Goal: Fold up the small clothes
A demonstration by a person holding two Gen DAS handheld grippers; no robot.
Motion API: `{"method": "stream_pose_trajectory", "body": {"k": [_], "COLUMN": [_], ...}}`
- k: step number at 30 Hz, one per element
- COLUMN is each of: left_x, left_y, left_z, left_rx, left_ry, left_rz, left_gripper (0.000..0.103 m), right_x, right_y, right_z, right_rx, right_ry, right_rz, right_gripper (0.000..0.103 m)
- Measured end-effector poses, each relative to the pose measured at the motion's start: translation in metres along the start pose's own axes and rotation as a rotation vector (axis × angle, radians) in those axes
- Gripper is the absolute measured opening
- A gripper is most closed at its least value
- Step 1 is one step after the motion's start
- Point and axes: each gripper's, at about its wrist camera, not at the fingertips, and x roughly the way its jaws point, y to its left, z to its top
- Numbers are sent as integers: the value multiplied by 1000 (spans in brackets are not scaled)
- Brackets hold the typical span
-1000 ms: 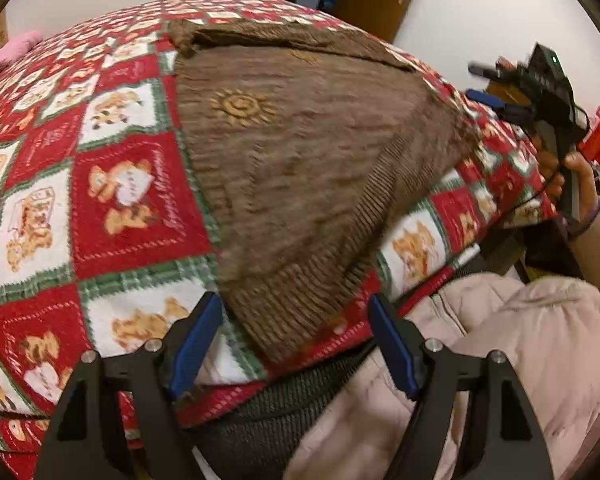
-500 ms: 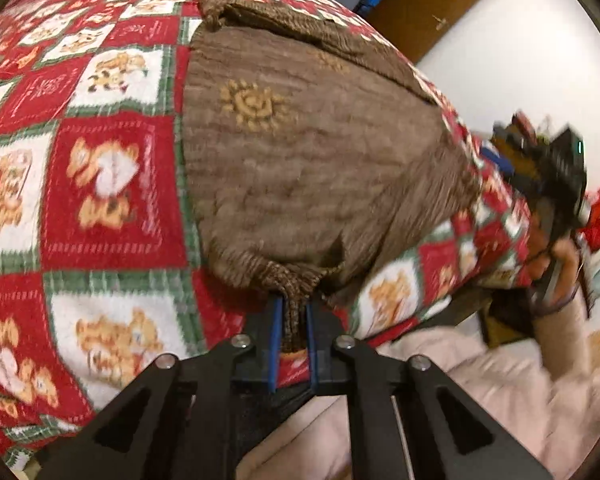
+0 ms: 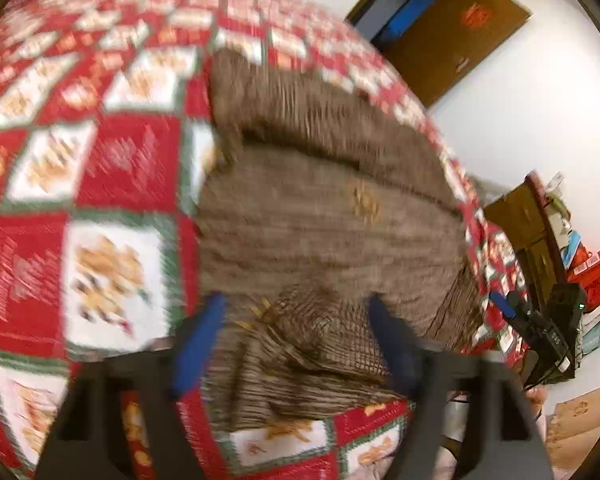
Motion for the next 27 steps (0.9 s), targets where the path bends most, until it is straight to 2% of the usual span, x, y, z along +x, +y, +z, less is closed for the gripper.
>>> {"method": "stream_pose_trajectory", "body": {"k": [2,4,8,10,11,12,13,15,17,20,24,27], "left_x": [-17,-24,2,11,23,23,28,37,40,36,28,32], "left_y": [1,-6,-37,-43,-47,-43,-42,-36,-23,-21,-21,-19], "left_z": [-6,-18,-33,-37,-37,-36,-34,-28,-23,-29,-38,-35], "left_rx": [67,179,444,531,565,572,571,530,461,443,433,416], "left_ry": [-63,-93,-86,-79,-66,-59,-53,-43,-42,-65,-68,-59], "left_rz": [15,49,193,216,224,231,238,225,166,148,104,62], "left_gripper": [85,84,83,79,72,64,60,47,46,44,31,34], "right_x": [-1,2,10,12,12,11,9,4,-2,-9,-17,-24], "right_y": [-2,-3,-6,-6,-5,-5,-5,-3,-2,-4,-10,-14], "right_z": [1,1,-3,-5,-5,-5,-4,-2,1,5,11,14], "right_rx": [4,7,6,1,1,1,0,-7,-15,-27,-50,-107], "right_ry": [-8,-1,25,32,30,28,24,11,-7,-25,-49,-58], "right_rz": [4,4,-10,-20,-22,-22,-21,-26,-32,-47,-88,-164], "right_gripper": [67,67,67,67,67,67,67,67,67,67,67,67]}}
